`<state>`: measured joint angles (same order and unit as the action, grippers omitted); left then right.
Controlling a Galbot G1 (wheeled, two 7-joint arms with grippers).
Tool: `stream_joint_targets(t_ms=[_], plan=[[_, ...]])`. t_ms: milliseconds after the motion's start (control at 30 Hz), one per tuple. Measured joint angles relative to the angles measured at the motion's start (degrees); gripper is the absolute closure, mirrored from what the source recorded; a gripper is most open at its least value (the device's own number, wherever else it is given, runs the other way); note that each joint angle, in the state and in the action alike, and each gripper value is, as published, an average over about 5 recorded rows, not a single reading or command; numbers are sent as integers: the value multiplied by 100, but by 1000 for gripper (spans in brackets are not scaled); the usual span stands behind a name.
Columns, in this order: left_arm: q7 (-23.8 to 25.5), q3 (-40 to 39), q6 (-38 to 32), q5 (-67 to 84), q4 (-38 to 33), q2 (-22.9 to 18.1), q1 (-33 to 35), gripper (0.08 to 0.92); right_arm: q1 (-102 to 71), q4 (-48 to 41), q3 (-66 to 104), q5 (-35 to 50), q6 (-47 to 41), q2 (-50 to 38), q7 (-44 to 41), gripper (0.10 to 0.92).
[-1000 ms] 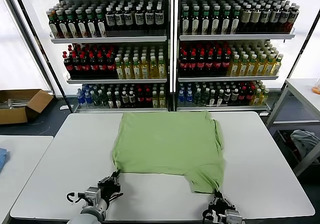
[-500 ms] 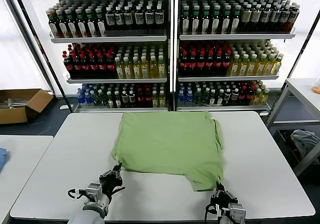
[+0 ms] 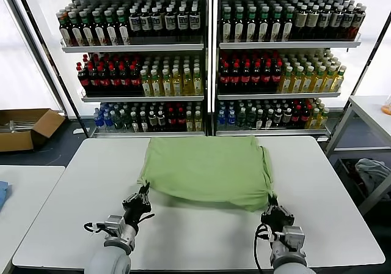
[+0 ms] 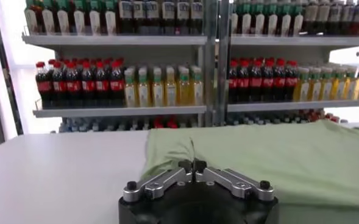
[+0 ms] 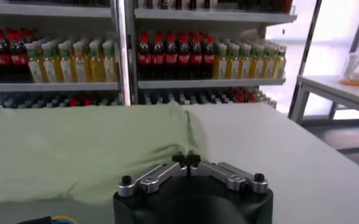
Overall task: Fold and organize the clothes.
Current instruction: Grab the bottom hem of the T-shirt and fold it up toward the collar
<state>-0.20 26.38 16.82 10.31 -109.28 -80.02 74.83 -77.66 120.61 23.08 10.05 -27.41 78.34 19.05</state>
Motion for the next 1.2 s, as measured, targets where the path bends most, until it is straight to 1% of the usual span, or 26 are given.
stream_joint_targets(t_ms=[400, 733, 967, 1033, 1100, 1200], plan=[[-77, -114, -39, 333, 662, 109, -717, 916, 1226, -969, -226, 36, -60, -179, -88, 920], [-114, -192, 52, 509, 1309, 166, -1322, 916, 2137, -1800, -520, 62, -135, -115, -149, 920], [-116, -240, 130, 554, 1652, 197, -1586, 916, 2500, -2267, -623, 41, -237, -31, -215, 918], [-113, -246, 161, 554, 1706, 204, -1630, 909, 2572, -2385, -628, 48, -274, -2, -214, 899], [-110, -246, 194, 544, 1743, 210, -1660, 879, 2646, -2500, -622, 70, -312, 34, -199, 854], [-122, -242, 242, 523, 1786, 217, -1701, 797, 2753, -2664, -602, 143, -363, 100, -143, 768]])
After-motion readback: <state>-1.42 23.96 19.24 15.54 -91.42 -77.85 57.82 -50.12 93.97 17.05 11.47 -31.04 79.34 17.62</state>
